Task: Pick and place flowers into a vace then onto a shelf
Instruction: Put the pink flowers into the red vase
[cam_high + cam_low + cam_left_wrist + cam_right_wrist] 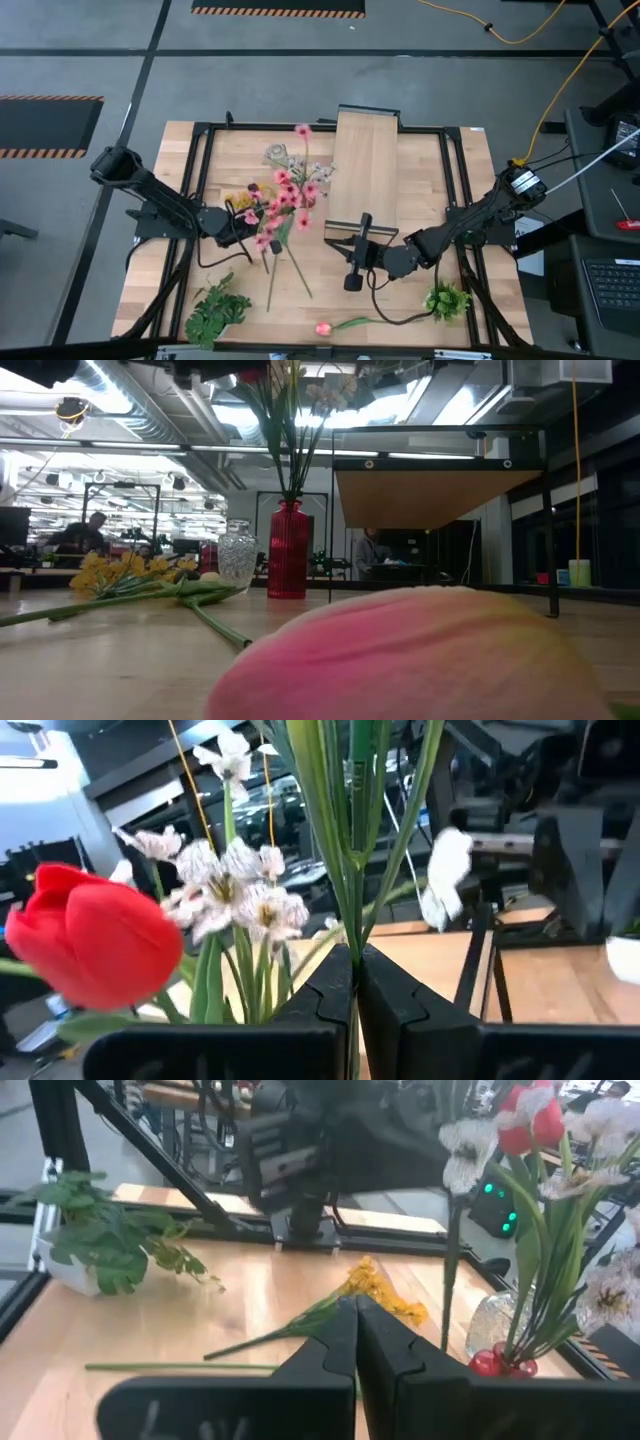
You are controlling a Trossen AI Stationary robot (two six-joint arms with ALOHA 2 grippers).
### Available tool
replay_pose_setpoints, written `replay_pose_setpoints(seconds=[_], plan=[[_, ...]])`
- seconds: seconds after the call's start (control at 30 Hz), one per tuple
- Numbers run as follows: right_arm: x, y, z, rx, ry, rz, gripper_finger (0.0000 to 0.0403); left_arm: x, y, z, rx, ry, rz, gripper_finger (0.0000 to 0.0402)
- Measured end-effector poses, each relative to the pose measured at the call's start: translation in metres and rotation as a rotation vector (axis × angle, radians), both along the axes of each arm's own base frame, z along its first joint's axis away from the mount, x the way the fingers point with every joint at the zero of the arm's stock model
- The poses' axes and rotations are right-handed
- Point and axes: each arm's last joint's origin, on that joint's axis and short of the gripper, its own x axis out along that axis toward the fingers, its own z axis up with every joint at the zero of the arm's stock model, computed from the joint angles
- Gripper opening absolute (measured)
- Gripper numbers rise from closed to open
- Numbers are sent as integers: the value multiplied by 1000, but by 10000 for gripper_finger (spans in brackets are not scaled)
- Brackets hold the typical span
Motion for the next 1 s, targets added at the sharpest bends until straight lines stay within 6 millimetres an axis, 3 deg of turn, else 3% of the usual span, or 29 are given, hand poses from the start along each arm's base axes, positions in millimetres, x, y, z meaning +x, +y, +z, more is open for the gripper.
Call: replay_pose_setpoints(seconds=[0.53, 1.0], plan=[[1, -5, -5, -17, 51, -17, 7, 9, 29, 0, 22, 8, 90, 3], [1, -6, -7, -24, 64, -17, 8, 10, 37, 4, 18, -34, 79, 3]])
